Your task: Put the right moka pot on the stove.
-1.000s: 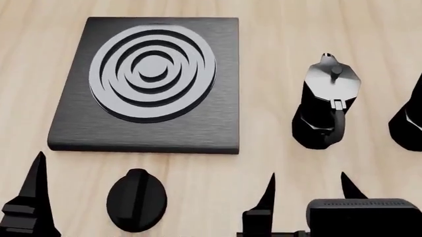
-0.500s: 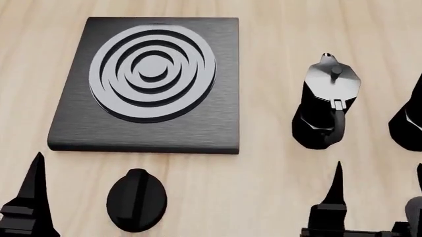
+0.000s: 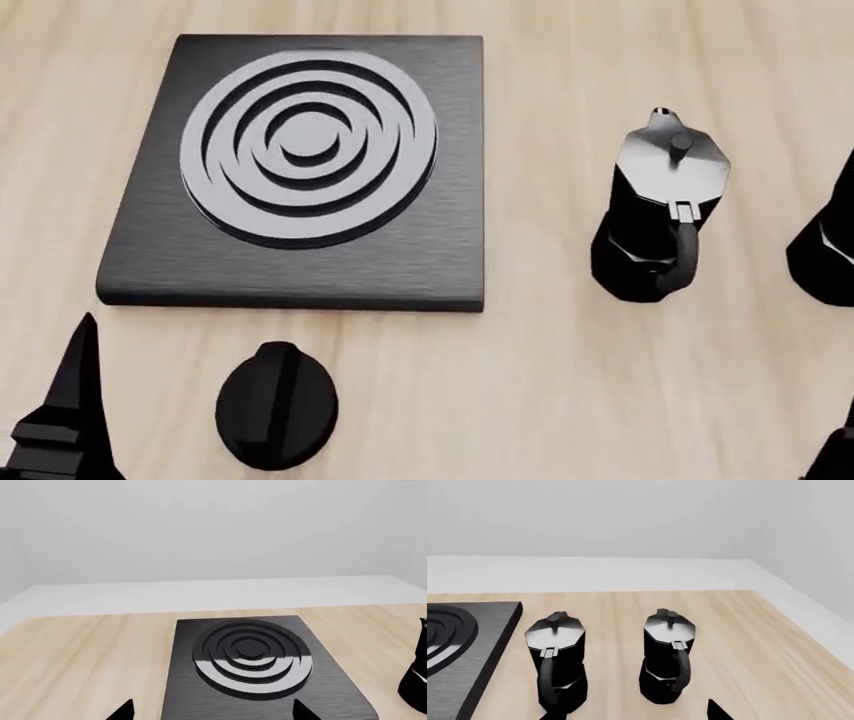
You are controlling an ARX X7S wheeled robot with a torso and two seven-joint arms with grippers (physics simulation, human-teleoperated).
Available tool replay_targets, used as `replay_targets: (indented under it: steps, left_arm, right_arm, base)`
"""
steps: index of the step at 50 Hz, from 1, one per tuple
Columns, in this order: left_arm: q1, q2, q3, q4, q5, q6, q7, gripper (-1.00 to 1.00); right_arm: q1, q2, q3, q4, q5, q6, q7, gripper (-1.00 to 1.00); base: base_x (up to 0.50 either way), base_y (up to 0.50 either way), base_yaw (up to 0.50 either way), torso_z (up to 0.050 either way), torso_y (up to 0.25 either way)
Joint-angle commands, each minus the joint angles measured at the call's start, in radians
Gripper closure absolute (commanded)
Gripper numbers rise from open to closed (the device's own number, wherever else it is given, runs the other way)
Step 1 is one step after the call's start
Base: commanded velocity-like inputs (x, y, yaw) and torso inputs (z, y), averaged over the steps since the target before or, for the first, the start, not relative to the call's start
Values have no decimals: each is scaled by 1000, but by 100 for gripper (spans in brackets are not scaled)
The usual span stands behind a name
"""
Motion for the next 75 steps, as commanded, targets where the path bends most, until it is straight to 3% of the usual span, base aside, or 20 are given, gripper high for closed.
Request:
replay_targets:
  steps: [1,5,9,15,22,26,39,55,64,75]
  left_arm:
    - [2,-8,4,-3,-9,12,-10,-100]
    - [9,-9,8,-10,-2,24,-5,-100]
    - [8,-12,7,-10,-8,27,-8,-100]
    - [4,-16,6,-11,-18,28,-15,-100]
    - [0,-20,7,-15,-25,31,-20,-100]
    - [2,-22,11,-16,-24,35,-21,-100]
    - [0,-28,22,-16,-19,42,-30,-100]
    - [-2,-38,33,-14,-16,50,-42,-100]
    - [-5,-43,40,-18,-17,52,-47,-100]
    - [0,-48,44,-20,-14,64,-53,-100]
  right_arm:
    - [6,60,73,71,70,15,-22,-100]
    - [-32,45,53,102,-15,-51,-104,-100]
    - [39,122,74,141,102,9,-57,-100]
    - [9,97,3,188,-20,-70,-142,-100]
    - [108,171,-17,261,52,-11,-85,-100]
    - [63,121,-52,303,-55,-93,-148,-100]
    - [141,172,-92,388,-58,-76,-125,-100]
    - [141,164,-223,504,-191,-176,-204,-100]
    - [313,243,-325,587,-146,-94,-198,-100]
    - [327,221,-398,676,-210,-174,-260,-100]
  base:
    - [0,0,0,0,0]
    - [0,0,0,0,0]
    - [0,0,0,0,0]
    - [0,0,0,0,0]
    - [0,0,0,0,0]
    - [0,0,0,0,0]
    - [0,0,0,0,0]
    - [0,0,0,0,0]
    - [0,0,0,0,0]
    - [0,0,0,0,0]
